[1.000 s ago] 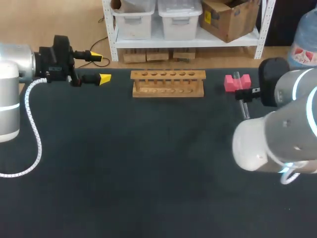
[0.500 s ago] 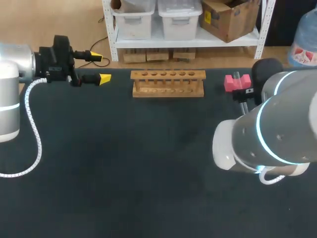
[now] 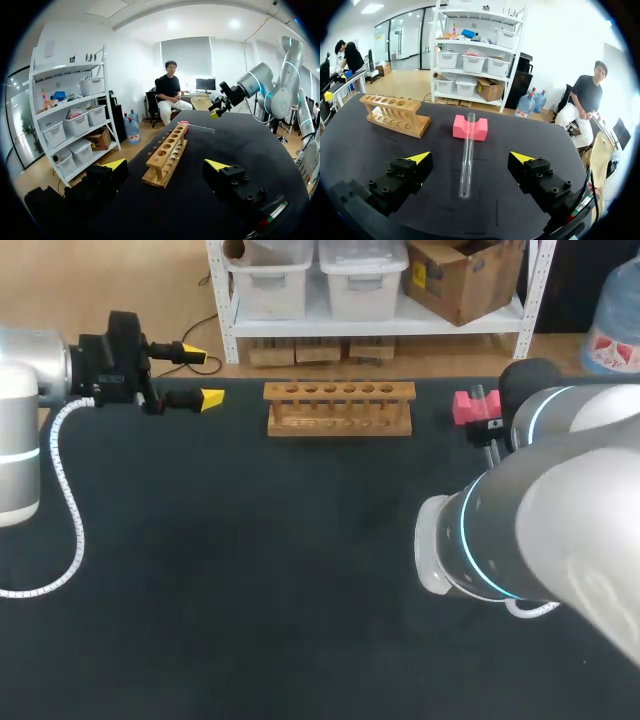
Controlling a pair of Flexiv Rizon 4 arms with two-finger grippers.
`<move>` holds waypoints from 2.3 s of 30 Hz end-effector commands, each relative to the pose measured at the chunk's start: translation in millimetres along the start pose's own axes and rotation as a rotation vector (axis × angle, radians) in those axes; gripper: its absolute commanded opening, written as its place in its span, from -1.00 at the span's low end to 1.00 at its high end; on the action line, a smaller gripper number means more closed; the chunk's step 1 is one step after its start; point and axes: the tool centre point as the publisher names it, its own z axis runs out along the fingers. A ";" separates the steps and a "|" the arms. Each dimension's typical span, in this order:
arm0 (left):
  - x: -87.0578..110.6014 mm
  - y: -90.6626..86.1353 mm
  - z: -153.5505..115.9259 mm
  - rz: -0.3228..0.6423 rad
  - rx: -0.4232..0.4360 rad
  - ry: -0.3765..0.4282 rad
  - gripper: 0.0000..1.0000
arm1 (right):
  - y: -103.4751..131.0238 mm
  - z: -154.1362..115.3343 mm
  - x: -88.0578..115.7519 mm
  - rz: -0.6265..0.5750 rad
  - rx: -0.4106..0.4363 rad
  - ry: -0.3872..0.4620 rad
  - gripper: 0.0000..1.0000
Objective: Grasp the test tube, adjust it, and insert it.
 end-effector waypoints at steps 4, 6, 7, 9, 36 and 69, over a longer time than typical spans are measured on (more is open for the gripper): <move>1.7 -0.6 -0.3 0.004 -0.003 -0.007 1.00 | 8.1 19.7 -2.3 -0.008 -0.068 -0.008 1.00; 1.7 -0.6 -0.3 0.004 -0.003 -0.007 1.00 | 7.5 24.0 -2.9 0.003 -0.103 -0.012 1.00; 1.7 -0.6 -0.3 0.004 -0.003 -0.007 1.00 | 7.0 26.6 -3.1 0.004 -0.111 -0.012 1.00; 1.7 -0.6 -0.3 0.004 -0.003 -0.007 1.00 | 6.0 30.0 -3.0 -0.001 -0.148 -0.017 1.00; 1.7 -0.6 -0.3 0.004 -0.003 -0.007 1.00 | 1.2 64.9 25.2 -0.092 -0.353 0.034 1.00; 1.7 -0.6 -0.3 0.004 -0.003 -0.007 1.00 | 6.4 97.3 35.1 -0.046 -0.331 0.079 0.68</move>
